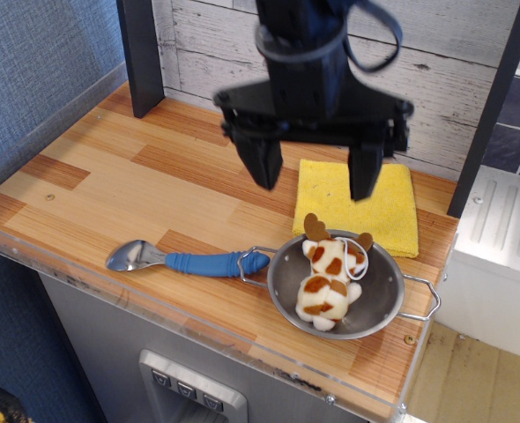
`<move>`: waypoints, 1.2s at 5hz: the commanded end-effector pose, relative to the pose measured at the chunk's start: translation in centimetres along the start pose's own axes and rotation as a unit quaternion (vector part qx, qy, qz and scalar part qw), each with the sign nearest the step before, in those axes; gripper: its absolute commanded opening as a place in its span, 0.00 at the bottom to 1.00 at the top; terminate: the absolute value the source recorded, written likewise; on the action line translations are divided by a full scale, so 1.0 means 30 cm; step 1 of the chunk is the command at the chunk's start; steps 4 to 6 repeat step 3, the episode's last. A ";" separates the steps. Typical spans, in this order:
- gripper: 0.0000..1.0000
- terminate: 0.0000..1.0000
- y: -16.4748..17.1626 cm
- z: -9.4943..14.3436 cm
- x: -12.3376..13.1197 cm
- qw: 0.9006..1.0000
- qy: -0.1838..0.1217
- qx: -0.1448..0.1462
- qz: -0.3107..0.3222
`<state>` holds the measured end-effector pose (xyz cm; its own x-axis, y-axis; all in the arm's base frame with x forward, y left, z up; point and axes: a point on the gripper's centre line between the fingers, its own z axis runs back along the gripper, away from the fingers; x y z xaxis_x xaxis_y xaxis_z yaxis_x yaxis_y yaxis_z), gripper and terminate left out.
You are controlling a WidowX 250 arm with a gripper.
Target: Move the animal inside of the silver pan.
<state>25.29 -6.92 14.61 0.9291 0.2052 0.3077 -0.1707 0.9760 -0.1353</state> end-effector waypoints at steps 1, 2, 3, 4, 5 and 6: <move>1.00 0.00 0.022 0.117 -0.002 0.998 -0.054 -0.016 0.010; 1.00 0.00 0.022 0.117 -0.002 0.998 -0.054 -0.016 0.010; 1.00 1.00 0.022 0.117 -0.002 0.998 -0.054 -0.016 0.010; 1.00 1.00 0.022 0.117 -0.002 0.998 -0.054 -0.016 0.010; 1.00 1.00 0.022 0.117 -0.002 0.998 -0.054 -0.016 0.010; 1.00 1.00 0.022 0.117 -0.002 0.998 -0.054 -0.016 0.010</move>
